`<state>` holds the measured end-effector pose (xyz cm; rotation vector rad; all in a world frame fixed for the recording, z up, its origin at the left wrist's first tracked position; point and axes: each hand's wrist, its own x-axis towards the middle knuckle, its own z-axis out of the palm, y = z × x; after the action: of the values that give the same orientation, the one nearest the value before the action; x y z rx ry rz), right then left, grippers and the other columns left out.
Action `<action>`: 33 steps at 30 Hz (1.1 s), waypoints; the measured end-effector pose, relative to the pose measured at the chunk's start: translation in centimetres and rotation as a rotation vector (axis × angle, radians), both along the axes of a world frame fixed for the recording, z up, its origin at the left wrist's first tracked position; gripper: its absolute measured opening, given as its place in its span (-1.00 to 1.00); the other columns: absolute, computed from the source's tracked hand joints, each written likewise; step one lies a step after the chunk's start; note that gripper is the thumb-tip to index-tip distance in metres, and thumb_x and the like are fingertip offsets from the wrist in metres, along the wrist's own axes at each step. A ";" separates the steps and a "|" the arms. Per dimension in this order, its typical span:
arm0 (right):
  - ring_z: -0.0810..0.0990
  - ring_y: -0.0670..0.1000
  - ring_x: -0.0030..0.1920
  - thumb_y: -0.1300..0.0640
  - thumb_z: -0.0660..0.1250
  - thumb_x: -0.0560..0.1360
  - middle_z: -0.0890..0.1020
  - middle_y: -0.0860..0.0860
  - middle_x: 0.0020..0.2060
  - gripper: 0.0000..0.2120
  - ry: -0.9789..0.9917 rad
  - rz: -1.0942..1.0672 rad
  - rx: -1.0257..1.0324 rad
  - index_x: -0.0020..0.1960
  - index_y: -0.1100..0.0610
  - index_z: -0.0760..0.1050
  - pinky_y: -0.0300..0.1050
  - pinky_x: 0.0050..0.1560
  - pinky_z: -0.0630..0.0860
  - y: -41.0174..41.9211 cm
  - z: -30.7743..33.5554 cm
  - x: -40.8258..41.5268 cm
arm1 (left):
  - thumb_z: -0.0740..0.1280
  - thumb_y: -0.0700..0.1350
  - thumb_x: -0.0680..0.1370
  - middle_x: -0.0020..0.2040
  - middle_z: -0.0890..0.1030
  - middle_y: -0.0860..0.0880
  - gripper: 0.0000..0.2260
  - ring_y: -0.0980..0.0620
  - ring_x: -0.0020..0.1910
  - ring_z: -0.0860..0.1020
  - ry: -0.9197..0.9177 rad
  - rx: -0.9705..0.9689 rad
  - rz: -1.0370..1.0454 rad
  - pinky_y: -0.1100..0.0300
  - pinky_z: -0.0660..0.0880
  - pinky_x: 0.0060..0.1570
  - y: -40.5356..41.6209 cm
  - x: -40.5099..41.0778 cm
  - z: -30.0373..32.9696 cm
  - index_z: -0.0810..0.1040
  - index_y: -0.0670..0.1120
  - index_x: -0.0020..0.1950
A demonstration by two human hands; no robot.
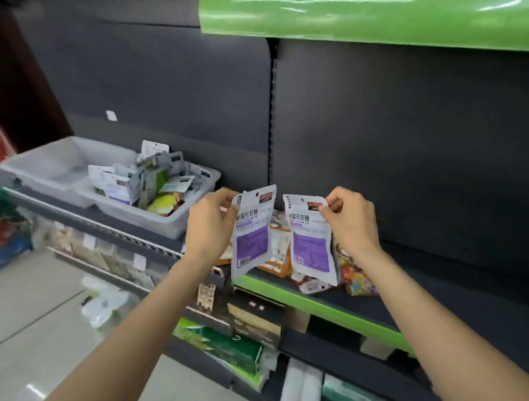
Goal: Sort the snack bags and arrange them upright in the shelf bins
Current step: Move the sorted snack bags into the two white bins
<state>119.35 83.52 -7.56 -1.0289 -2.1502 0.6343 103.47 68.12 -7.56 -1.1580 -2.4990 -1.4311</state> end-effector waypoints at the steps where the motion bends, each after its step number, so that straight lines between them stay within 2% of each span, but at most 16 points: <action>1: 0.56 0.01 -0.22 0.20 0.37 0.47 0.57 -0.05 -0.32 -0.89 0.010 0.011 -0.006 -0.23 0.11 0.50 -0.11 -0.22 0.47 -1.1 0.1 -2.2 | 0.28 -0.22 0.57 -0.18 0.56 0.02 -0.87 0.18 -0.33 0.49 0.006 0.000 0.014 0.24 0.35 -0.29 -1.2 -2.0 0.2 0.60 -0.12 0.06; 5: 0.54 -0.01 -0.22 0.20 0.37 0.48 0.57 -0.03 -0.32 -0.91 0.047 0.063 -0.046 -0.20 0.18 0.54 -0.18 -0.22 0.37 -4.4 0.6 -9.4 | 0.27 -0.20 0.58 -0.13 0.60 -0.03 -0.84 -0.01 -0.24 0.59 -0.048 0.019 0.084 0.08 0.58 -0.17 -4.6 -9.1 0.3 0.59 -0.14 0.11; 8: 0.54 -0.01 -0.21 0.20 0.37 0.48 0.54 -0.06 -0.34 -0.90 0.071 0.093 -0.055 -0.19 0.18 0.54 -0.17 -0.23 0.40 -6.0 0.9 -14.8 | 0.27 -0.20 0.59 -0.07 0.62 -0.09 -0.82 -0.11 -0.12 0.62 -0.066 0.044 0.153 -0.05 0.60 -0.08 -6.1 -14.7 0.1 0.57 -0.16 0.15; 11: 0.58 0.00 -0.20 0.20 0.37 0.49 0.54 -0.07 -0.34 -0.87 0.124 0.118 -0.069 -0.23 0.14 0.50 -0.01 -0.17 0.58 -6.3 0.9 -19.6 | 0.26 -0.21 0.59 -0.01 0.62 -0.11 -0.81 -0.13 -0.09 0.62 -0.056 0.033 0.186 -0.05 0.59 -0.04 -6.3 -19.9 0.1 0.56 -0.18 0.18; 13: 0.60 0.01 -0.21 0.22 0.37 0.48 0.54 -0.08 -0.35 -0.86 0.157 0.120 -0.093 -0.24 0.13 0.48 0.11 -0.16 0.61 -5.9 0.6 -22.9 | 0.25 -0.21 0.59 0.02 0.63 -0.11 -0.81 -0.12 -0.12 0.62 -0.025 0.000 0.193 -0.03 0.58 -0.05 -5.8 -23.6 -0.1 0.56 -0.16 0.17; 15: 0.61 0.01 -0.21 0.22 0.37 0.47 0.54 -0.10 -0.37 -0.84 0.191 0.114 -0.122 -0.27 0.12 0.48 0.15 -0.18 0.60 -5.3 0.3 -26.3 | 0.24 -0.21 0.59 0.03 0.63 -0.13 -0.82 -0.13 -0.15 0.61 0.010 -0.032 0.199 -0.02 0.58 -0.08 -4.7 -27.3 -0.4 0.56 -0.15 0.15; 18: 0.62 0.02 -0.18 0.22 0.36 0.48 0.55 -0.06 -0.35 -0.83 0.234 0.098 -0.178 -0.27 0.15 0.47 0.06 -0.26 0.63 -4.7 -0.2 -31.0 | 0.23 -0.21 0.59 0.07 0.61 -0.15 -0.79 -0.14 -0.12 0.60 0.007 -0.049 0.237 -0.01 0.58 -0.07 -2.9 -32.2 -0.8 0.55 -0.15 0.19; 20: 0.61 0.00 -0.18 0.26 0.35 0.49 0.53 -0.03 -0.33 -0.85 0.278 0.083 -0.235 -0.24 0.21 0.46 -0.10 -0.38 0.63 -4.6 -0.5 -33.7 | 0.21 -0.22 0.59 0.08 0.60 -0.16 -0.78 -0.13 -0.11 0.59 0.020 -0.054 0.241 0.10 0.51 -0.11 -1.9 -34.6 -1.4 0.55 -0.16 0.19; 21: 0.58 -0.02 -0.20 0.27 0.34 0.49 0.52 -0.04 -0.33 -0.85 0.296 0.070 -0.253 -0.24 0.21 0.45 -0.10 -0.39 0.63 -4.6 -0.8 -35.1 | 0.21 -0.23 0.59 0.08 0.59 -0.17 -0.78 -0.12 -0.11 0.57 0.028 -0.068 0.229 0.14 0.46 -0.12 -1.5 -35.4 -1.8 0.55 -0.18 0.19; 24: 0.56 -0.02 -0.21 0.25 0.35 0.49 0.50 -0.08 -0.35 -0.79 0.302 0.020 -0.250 -0.29 0.12 0.42 0.10 -0.23 0.63 -5.1 -2.1 -38.9 | 0.22 -0.23 0.58 0.02 0.56 -0.18 -0.80 -0.14 -0.10 0.55 0.077 -0.157 0.105 0.09 0.46 -0.10 -1.0 -36.9 -3.3 0.54 -0.18 0.17; 26: 0.57 0.02 -0.18 0.25 0.35 0.49 0.53 -0.05 -0.33 -0.80 0.270 0.000 -0.227 -0.28 0.11 0.42 0.10 -0.13 0.60 -5.6 -3.0 -40.7 | 0.25 -0.18 0.57 0.01 0.58 -0.13 -0.81 -0.12 -0.10 0.58 0.134 -0.243 -0.026 0.02 0.54 -0.09 -1.3 -37.9 -4.1 0.55 -0.12 0.16; 28: 0.57 0.07 -0.12 0.26 0.33 0.49 0.56 0.03 -0.26 -0.81 0.196 0.009 -0.187 -0.26 0.11 0.41 0.05 -0.09 0.57 -5.8 -4.0 -42.1 | 0.31 -0.15 0.55 0.00 0.61 -0.08 -0.80 -0.06 -0.08 0.59 0.141 -0.304 -0.167 0.04 0.55 -0.05 -1.8 -39.2 -4.3 0.56 -0.10 0.16; 31: 0.59 0.08 -0.06 0.27 0.33 0.50 0.58 0.08 -0.15 -0.77 0.126 0.014 -0.259 -0.25 0.02 0.38 0.09 -0.09 0.61 -5.5 -5.3 -43.2 | 0.39 -0.16 0.51 0.08 0.61 -0.06 -0.75 0.03 0.03 0.55 0.108 -0.328 -0.330 0.18 0.47 0.06 -2.2 -41.4 -4.3 0.57 -0.11 0.19; 33: 0.62 0.07 -0.06 0.27 0.32 0.51 0.59 0.08 -0.11 -0.82 0.104 -0.010 -0.332 -0.19 0.06 0.40 0.06 -0.09 0.63 -5.7 -5.6 -43.6 | 0.42 -0.11 0.49 0.16 0.58 -0.05 -0.68 0.01 0.12 0.50 0.131 -0.374 -0.399 0.19 0.40 0.13 -2.3 -42.9 -4.7 0.55 -0.09 0.23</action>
<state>75.75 77.84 -13.17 -1.1489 -1.9884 1.0422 60.61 65.84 -12.31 -1.8347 -2.6126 -0.9136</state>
